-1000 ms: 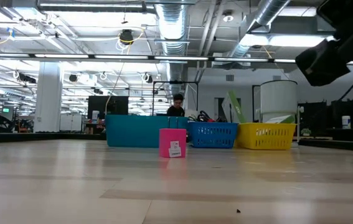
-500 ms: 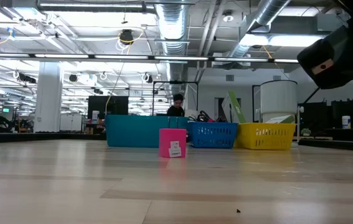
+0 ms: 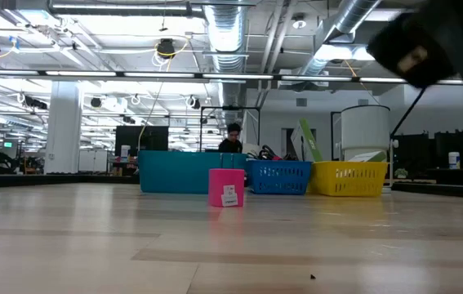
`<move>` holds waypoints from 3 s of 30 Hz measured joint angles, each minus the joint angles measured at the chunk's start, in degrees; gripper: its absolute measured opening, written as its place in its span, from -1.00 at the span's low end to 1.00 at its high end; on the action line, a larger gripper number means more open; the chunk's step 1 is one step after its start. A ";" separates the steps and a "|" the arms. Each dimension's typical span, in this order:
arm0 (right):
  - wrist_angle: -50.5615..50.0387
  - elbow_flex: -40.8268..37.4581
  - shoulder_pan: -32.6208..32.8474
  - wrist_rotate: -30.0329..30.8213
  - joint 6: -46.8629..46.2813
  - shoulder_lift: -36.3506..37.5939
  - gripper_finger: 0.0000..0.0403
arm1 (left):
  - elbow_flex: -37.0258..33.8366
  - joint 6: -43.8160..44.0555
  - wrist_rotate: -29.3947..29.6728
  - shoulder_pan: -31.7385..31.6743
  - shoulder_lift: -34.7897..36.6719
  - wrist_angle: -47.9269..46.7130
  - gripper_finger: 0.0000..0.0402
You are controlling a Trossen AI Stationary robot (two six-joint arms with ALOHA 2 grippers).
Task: Pick and place items into bin
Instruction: Put the black charger adapter into the blue bin
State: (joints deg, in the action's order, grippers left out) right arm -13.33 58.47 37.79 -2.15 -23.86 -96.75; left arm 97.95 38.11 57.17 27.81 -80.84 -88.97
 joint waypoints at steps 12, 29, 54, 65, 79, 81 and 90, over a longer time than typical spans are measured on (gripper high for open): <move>-18.97 19.80 3.67 0.75 7.35 -13.34 0.19 | 0.00 -0.14 0.07 0.00 0.00 -0.04 -0.31; -24.71 26.63 3.84 0.68 5.91 -20.77 0.19 | -0.02 -0.99 -0.43 0.00 -0.02 -0.07 -0.31; -20.90 26.63 5.26 -0.50 5.06 -20.72 0.19 | -0.02 -1.01 -2.95 0.00 -0.02 -0.07 -0.31; -20.66 26.58 5.21 0.90 7.06 -20.72 0.19 | -0.02 -0.98 -2.95 0.02 -0.02 -0.07 -0.31; -20.64 26.58 5.21 2.48 7.39 -20.72 0.19 | -0.02 -0.92 -3.43 0.00 -0.02 -0.07 -0.31; -20.64 26.58 5.26 2.66 7.39 -20.72 0.19 | -0.02 -0.92 -4.10 0.02 -0.02 -0.04 -0.31; -20.46 26.02 5.32 3.97 7.45 -20.67 0.19 | -0.02 -0.83 -5.73 0.02 -0.02 -0.02 -0.31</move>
State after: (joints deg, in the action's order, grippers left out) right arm -33.79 84.49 43.11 1.82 -16.41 -117.42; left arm 97.93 37.28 51.44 27.83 -80.86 -88.99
